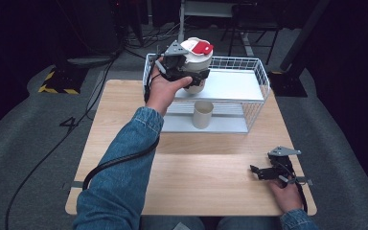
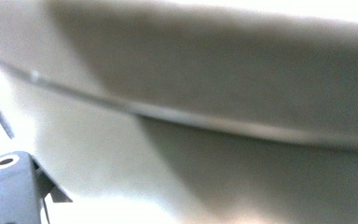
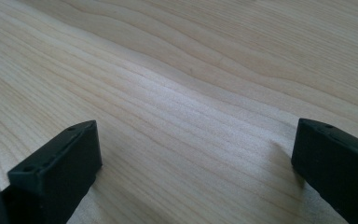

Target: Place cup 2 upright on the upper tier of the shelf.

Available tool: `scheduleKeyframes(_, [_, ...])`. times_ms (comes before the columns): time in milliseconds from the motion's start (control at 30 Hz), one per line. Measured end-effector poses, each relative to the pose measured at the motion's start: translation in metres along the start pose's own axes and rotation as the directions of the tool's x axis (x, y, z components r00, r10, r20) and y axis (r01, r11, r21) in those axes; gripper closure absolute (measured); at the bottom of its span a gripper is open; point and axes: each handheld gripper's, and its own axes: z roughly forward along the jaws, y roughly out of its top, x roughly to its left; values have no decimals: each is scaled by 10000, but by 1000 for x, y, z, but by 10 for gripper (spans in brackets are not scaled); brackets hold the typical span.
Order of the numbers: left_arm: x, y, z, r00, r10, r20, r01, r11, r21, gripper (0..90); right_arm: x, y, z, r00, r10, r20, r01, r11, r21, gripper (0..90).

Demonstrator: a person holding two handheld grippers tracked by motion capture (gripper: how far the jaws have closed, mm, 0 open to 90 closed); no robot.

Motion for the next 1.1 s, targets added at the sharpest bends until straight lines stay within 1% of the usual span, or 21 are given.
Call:
scheduleKeyframes(267, [5, 3, 18, 9998, -88, -173, 88, 10000, 43, 126, 0, 0, 0, 10000, 2, -10, -2, 10000, -4, 16])
scheduleKeyframes(367, [4, 4, 26, 9992, -34, -393, 36, 10000, 65, 126, 0, 0, 0, 10000, 5, -13, -5, 10000, -5, 16])
scheduleKeyframes(600, [4, 4, 42, 9990, -172, -420, 177, 9998, 128, 126, 0, 0, 0, 10000, 2, -11, -2, 10000, -2, 16])
scheduleKeyframes(733, [7, 2, 49, 9980, -301, -560, 309, 9994, 139, 126, 0, 0, 0, 10000, -22, -8, 22, 10000, 7, 16])
scheduleKeyframes(833, [9, 2, 53, 9970, -323, -706, 338, 9992, 200, 126, 0, 0, 0, 10000, -26, -7, 26, 10000, 6, 16])
scheduleKeyframes(1000, [12, 0, 58, 9954, -554, -776, 570, 9982, 189, 126, 0, 0, 0, 10000, -33, -5, 33, 10000, 21, 16])
scheduleKeyframes(1100, [13, -1, 62, 9945, -462, -940, 498, 9981, 363, 126, 0, 0, 0, 10000, -33, -6, 33, 10000, 20, 16])
